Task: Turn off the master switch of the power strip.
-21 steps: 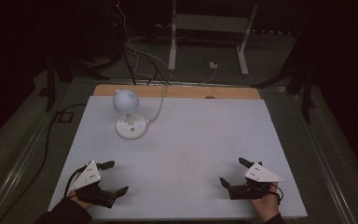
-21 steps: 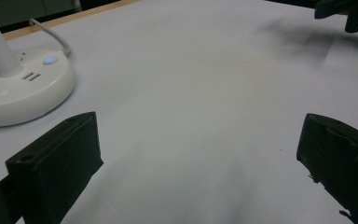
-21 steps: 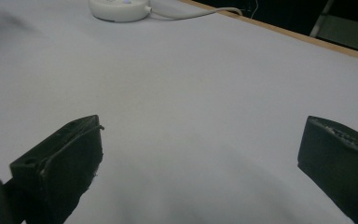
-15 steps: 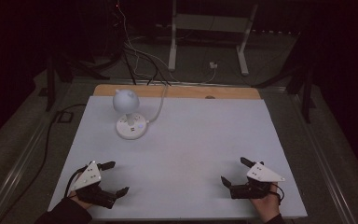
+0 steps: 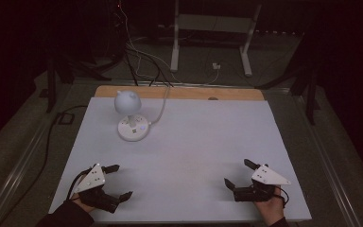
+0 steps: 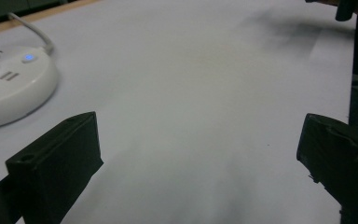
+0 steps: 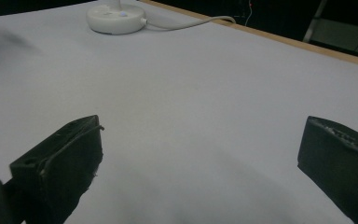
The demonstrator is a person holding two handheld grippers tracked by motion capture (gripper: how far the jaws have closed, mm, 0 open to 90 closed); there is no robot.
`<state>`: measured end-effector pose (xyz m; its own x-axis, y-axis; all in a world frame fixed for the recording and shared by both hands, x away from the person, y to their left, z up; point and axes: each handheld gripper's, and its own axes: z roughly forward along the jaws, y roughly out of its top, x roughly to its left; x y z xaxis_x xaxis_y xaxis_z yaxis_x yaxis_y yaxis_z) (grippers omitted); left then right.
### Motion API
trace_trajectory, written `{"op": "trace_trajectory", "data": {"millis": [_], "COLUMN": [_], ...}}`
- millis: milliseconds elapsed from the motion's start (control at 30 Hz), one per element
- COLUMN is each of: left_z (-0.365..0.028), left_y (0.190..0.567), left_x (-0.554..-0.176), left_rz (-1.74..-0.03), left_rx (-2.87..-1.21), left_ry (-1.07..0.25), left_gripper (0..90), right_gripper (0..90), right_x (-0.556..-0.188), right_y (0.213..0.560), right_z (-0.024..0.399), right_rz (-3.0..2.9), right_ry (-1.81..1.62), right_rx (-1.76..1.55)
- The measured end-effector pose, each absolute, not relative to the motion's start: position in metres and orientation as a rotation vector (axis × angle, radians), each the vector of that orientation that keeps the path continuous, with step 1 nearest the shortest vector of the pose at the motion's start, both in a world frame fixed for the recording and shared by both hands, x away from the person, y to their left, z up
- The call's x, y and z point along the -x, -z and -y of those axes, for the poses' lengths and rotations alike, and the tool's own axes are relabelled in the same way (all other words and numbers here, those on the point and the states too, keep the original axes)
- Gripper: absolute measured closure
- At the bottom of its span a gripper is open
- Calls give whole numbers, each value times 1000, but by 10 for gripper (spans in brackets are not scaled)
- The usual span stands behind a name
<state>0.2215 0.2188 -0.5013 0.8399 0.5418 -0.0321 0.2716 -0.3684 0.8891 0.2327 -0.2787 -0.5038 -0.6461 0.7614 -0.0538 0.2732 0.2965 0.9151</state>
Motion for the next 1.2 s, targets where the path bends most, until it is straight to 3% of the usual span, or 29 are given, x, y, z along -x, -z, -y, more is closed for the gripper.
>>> {"op": "trace_trajectory", "data": {"millis": [700,1200], "left_z": [-202,-188], "left_y": [477,459], "left_x": [-224,-239], "left_rz": [-528,-535], "left_rx": [-1968,-1953], "left_ry": [-260,-310], "left_gripper": [3,3], "right_gripper": [0,0], "right_x": [-229,-227], "right_y": [502,500], "right_z": [278,278], "right_rz": [-2055,-2047], "right_ry": [-1330,-1332], "right_rx": [-922,-920]}}
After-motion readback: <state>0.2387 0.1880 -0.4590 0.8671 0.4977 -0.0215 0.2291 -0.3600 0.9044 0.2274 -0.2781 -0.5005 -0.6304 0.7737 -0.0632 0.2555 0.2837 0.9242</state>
